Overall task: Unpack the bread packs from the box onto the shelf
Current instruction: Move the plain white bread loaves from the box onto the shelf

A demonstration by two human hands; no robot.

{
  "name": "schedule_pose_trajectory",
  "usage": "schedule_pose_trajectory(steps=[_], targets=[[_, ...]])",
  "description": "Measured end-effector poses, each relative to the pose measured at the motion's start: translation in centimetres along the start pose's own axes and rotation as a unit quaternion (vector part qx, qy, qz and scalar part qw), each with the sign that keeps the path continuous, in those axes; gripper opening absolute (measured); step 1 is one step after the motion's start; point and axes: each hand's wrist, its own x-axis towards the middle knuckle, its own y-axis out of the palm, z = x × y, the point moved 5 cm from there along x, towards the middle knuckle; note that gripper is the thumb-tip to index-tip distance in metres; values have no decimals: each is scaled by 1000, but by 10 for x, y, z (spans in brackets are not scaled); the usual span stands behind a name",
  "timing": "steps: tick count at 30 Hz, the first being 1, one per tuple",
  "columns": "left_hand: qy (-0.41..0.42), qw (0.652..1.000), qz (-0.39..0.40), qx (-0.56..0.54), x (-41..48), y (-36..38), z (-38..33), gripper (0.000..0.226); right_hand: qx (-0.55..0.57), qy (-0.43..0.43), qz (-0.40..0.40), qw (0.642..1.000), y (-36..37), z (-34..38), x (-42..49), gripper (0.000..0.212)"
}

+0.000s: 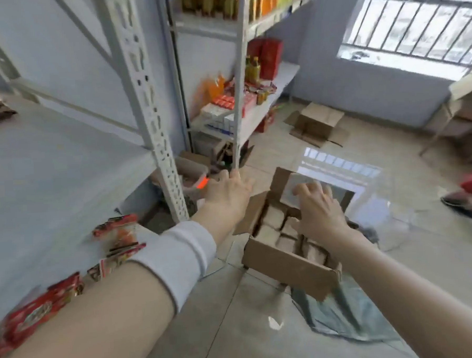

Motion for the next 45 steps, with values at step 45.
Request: schedule_pose_trajectory(steps=[45], targets=[[-199, 871, 189, -407, 454, 519, -163, 69, 502, 466, 316, 657, 521, -211, 233, 53]])
